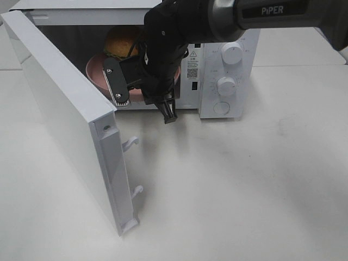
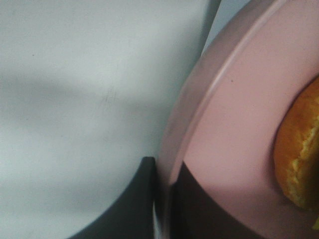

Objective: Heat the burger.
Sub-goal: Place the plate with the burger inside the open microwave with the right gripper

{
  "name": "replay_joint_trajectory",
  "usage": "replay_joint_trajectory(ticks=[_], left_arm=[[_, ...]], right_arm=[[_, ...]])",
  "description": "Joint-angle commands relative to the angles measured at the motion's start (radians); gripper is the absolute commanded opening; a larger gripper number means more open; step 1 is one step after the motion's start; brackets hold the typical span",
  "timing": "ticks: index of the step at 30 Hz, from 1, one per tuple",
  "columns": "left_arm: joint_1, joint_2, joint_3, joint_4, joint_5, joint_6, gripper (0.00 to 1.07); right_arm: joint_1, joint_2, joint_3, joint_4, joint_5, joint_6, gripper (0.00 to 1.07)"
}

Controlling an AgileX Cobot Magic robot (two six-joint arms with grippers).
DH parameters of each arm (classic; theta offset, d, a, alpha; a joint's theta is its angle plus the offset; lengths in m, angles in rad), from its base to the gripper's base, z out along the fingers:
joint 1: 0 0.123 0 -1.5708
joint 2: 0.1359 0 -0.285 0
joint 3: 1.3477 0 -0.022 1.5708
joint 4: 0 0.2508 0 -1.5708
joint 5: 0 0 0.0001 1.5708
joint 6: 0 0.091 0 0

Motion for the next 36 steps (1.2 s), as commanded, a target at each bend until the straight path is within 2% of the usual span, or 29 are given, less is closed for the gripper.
replay_joint_trajectory(ticks=[1, 13, 20, 25, 27, 28, 29, 30, 31, 36], left_arm=[[-0.006, -0.017, 0.003, -0.004, -0.013, 0.002, 1.0], [-0.006, -0.017, 0.003, -0.004, -0.013, 0.002, 1.0], [-0.006, -0.017, 0.003, -0.004, -0.013, 0.002, 1.0], [-0.006, -0.017, 0.003, -0.004, -0.013, 0.002, 1.0], [-0.006, -0.017, 0.003, -0.004, -0.013, 0.002, 1.0], [-0.006, -0.017, 0.003, -0.004, -0.013, 0.002, 1.0], [-0.006, -0.017, 0.003, -0.004, -0.013, 0.002, 1.0], [-0.006, -0.017, 0.003, -0.004, -0.013, 0.002, 1.0], [-0.006, -0.017, 0.003, -0.004, -0.013, 0.002, 1.0], [-0.006, -0.017, 0.003, -0.004, -0.013, 0.002, 1.0]], right_arm=[[-0.004, 0.0, -0.039, -0.028, -0.041, 0.015, 0.0], [-0.004, 0.094, -0.171, -0.058, -0.038, 0.064, 0.0], [-0.004, 0.119, -0.184, -0.08, -0.092, 0.077, 0.04], [-0.007, 0.129, -0.184, -0.083, -0.113, 0.077, 0.13], [-0.007, 0.138, -0.184, -0.084, -0.128, 0.078, 0.22], [-0.007, 0.138, -0.184, -0.084, -0.128, 0.078, 0.22], [-0.007, 0.141, -0.184, -0.084, -0.132, 0.081, 0.29], [-0.007, 0.141, -0.184, -0.084, -0.132, 0.081, 0.29], [-0.007, 0.141, -0.184, -0.084, -0.141, 0.091, 0.37], [-0.007, 0.141, -0.184, -0.078, -0.13, 0.1, 0.45]])
